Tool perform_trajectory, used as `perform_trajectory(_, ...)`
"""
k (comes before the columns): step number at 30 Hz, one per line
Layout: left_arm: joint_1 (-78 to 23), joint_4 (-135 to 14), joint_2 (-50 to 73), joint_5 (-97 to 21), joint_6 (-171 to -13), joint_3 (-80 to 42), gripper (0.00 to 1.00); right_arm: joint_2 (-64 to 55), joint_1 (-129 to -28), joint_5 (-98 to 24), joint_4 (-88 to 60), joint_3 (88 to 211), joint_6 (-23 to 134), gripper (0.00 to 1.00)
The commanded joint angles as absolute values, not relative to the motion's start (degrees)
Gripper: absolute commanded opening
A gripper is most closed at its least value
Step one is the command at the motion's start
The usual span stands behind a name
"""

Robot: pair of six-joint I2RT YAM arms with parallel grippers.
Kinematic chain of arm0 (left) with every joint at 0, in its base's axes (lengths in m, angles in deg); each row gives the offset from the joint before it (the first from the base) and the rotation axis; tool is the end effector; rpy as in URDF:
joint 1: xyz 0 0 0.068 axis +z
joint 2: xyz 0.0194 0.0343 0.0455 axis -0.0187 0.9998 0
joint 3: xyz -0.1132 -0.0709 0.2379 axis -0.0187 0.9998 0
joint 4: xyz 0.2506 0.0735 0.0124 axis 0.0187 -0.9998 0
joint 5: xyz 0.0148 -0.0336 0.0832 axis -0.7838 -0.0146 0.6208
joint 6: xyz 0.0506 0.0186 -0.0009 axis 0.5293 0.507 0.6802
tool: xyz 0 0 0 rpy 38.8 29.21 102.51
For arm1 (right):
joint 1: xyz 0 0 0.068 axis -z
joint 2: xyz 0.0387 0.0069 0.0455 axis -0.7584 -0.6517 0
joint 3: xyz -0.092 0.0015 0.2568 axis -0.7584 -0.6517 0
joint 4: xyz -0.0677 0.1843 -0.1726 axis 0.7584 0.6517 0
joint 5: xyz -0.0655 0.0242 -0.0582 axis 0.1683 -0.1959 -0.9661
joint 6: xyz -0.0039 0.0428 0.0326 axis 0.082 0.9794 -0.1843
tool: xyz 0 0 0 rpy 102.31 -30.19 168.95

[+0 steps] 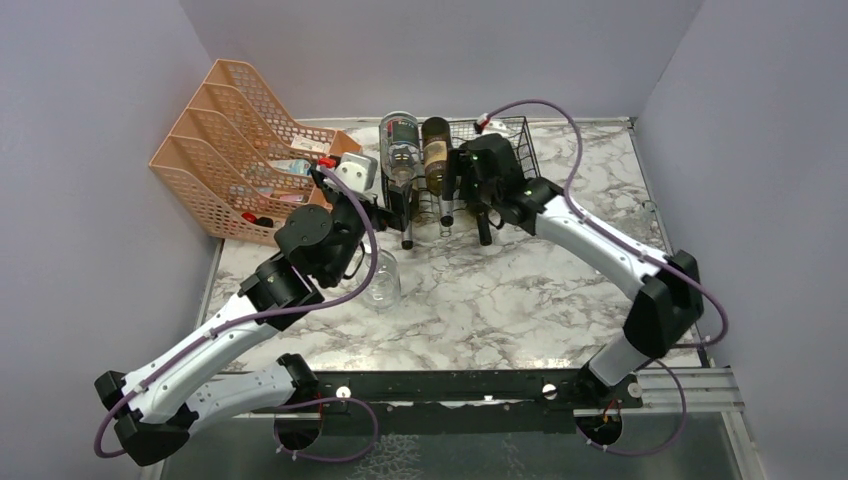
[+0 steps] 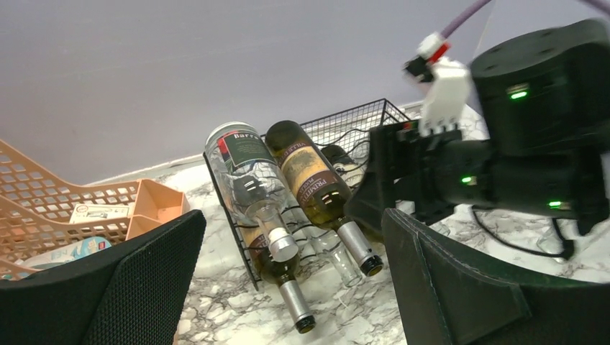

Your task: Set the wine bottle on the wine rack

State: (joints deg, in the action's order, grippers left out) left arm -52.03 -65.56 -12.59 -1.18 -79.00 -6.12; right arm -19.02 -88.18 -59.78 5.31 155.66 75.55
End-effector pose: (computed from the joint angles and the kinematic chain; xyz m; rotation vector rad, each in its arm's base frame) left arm 0.1367 -0.1415 0.4221 0.2788 1.4803 -0.3255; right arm 0.3083 0.2362 0.3152 -0.0697 2.1589 0.3829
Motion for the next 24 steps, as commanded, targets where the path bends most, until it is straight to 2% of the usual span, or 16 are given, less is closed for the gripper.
perform_trajectory(1, -52.0, -66.5, -14.5, -5.3, -79.9, -6.9, 0.99, -8.9, -87.3, -67.2, 7.6, 150.9, 71.1, 0.79)
perform_trajectory(5, -51.9, -66.4, -14.6, -8.8, -79.9, -6.7, 0.99, -1.4, -86.3, -74.9, 11.7, 148.0, 67.2, 0.79)
perform_trajectory(11, -51.9, -65.1, -13.9, -12.3, -80.0, -6.5, 0.99, 2.9, -79.8, -82.2, 22.2, 151.1, 65.4, 0.79)
perform_trajectory(18, -51.9, -65.7, -12.4, -14.3, -80.4, -7.3, 0.99, 6.2, -71.5, -84.2, 22.5, 153.3, 60.4, 0.79)
perform_trajectory(24, -51.9, -62.1, -12.6, -18.9, -83.6, -8.2, 0.99, 7.7, -65.6, -94.4, 23.3, 158.1, 59.7, 0.79)
